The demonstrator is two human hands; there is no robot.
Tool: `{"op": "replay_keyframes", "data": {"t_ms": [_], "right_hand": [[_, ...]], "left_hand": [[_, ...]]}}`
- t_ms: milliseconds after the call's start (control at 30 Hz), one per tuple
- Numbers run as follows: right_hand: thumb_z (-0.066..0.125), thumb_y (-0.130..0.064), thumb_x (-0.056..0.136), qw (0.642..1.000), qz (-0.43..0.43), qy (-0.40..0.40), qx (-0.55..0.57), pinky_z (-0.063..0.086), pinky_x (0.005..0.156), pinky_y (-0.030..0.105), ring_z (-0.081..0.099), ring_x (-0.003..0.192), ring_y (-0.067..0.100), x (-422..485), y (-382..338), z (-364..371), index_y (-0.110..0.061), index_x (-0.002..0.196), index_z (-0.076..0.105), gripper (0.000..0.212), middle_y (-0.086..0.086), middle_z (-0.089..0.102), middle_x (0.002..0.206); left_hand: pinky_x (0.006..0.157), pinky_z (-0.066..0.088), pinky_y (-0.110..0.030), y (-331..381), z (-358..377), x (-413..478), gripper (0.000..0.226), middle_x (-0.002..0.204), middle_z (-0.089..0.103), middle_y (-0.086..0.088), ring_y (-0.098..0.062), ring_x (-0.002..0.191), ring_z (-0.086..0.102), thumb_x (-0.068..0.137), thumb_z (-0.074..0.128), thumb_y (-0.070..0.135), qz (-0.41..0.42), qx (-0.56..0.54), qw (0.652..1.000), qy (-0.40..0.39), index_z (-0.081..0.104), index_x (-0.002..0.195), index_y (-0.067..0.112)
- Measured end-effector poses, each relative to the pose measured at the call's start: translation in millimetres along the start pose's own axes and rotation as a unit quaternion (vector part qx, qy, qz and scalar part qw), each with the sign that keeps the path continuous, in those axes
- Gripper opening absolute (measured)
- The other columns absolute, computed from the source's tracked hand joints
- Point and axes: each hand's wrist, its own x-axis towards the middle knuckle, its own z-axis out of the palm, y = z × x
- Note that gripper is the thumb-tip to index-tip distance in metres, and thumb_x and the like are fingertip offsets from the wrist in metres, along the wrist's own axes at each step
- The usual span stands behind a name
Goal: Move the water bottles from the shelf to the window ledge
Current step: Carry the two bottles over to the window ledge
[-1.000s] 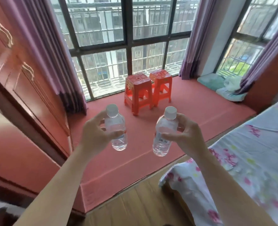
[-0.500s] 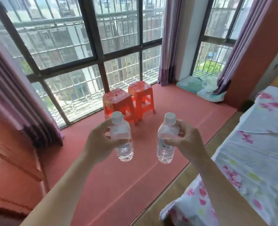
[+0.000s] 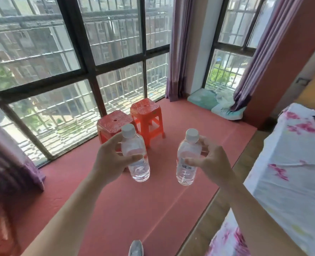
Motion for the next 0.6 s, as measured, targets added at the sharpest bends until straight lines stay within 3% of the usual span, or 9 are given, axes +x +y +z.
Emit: {"op": "replay_keyframes", "data": {"t_ms": [67, 167, 333, 400, 467, 600], "right_hand": [[0.090, -0.010, 0.062, 0.999, 0.014, 0.028, -0.015, 0.057, 0.085, 0.033, 0.070, 0.090, 0.007, 27.9, 4.0, 7.0, -0.033, 0.112, 0.068, 0.059, -0.012, 0.075, 0.094], [0.091, -0.012, 0.061, 0.997, 0.028, 0.067, -0.031, 0.057, 0.087, 0.036, 0.069, 0.089, 0.004, 69.9, 3.8, 17.7, -0.043, 0.103, 0.066, 0.058, -0.017, 0.074, 0.092], [0.092, -0.012, 0.062, 0.990, 0.049, 0.128, -0.037, 0.056, 0.089, 0.037, 0.068, 0.087, -0.001, 126.2, 0.3, 23.4, -0.046, 0.097, 0.062, 0.058, -0.025, 0.072, 0.089], [0.092, -0.013, 0.062, 0.987, 0.061, 0.145, -0.035, 0.056, 0.091, 0.041, 0.069, 0.090, 0.003, 144.0, 1.1, 19.9, -0.044, 0.101, 0.063, 0.057, -0.021, 0.073, 0.092], [0.092, -0.017, 0.061, 0.984, 0.072, 0.159, -0.027, 0.055, 0.093, 0.045, 0.070, 0.094, 0.007, 161.8, 5.9, 15.1, -0.041, 0.107, 0.064, 0.058, -0.017, 0.074, 0.096], [0.092, -0.022, 0.060, 0.979, 0.091, 0.182, -0.017, 0.055, 0.092, 0.045, 0.070, 0.095, 0.009, 202.9, 24.0, 1.5, -0.039, 0.111, 0.065, 0.060, -0.015, 0.074, 0.098]], "left_hand": [[0.078, 0.058, -0.024, -15.1, 2.3, 42.0, 0.067, 0.104, 0.073, 0.018, -0.006, 0.095, 0.070, 0.054, 0.093, 0.030, 0.008, -0.023, 1.000, -0.014, 0.062, 0.110, 0.050], [0.082, 0.060, -0.038, -35.5, 2.6, 110.8, 0.063, 0.104, 0.073, 0.016, -0.010, 0.096, 0.071, 0.051, 0.089, 0.041, 0.012, -0.038, 0.998, -0.045, 0.064, 0.107, 0.054], [0.084, 0.059, -0.030, -38.6, 17.0, 208.6, 0.068, 0.104, 0.072, 0.020, 0.001, 0.094, 0.069, 0.061, 0.094, 0.021, 0.056, -0.033, 0.991, -0.119, 0.061, 0.113, 0.050], [0.084, 0.057, -0.028, -35.8, 28.2, 240.8, 0.068, 0.107, 0.071, 0.020, 0.000, 0.096, 0.069, 0.061, 0.094, 0.025, 0.068, -0.038, 0.987, -0.143, 0.060, 0.116, 0.049], [0.084, 0.058, -0.033, -35.6, 42.8, 270.8, 0.068, 0.107, 0.072, 0.019, -0.003, 0.094, 0.070, 0.058, 0.091, 0.031, 0.072, -0.039, 0.983, -0.166, 0.060, 0.113, 0.055], [0.083, 0.060, -0.044, -40.0, 79.1, 325.0, 0.071, 0.105, 0.073, 0.015, -0.012, 0.085, 0.074, 0.063, 0.093, 0.015, 0.076, -0.046, 0.977, -0.196, 0.061, 0.107, 0.061]]}}
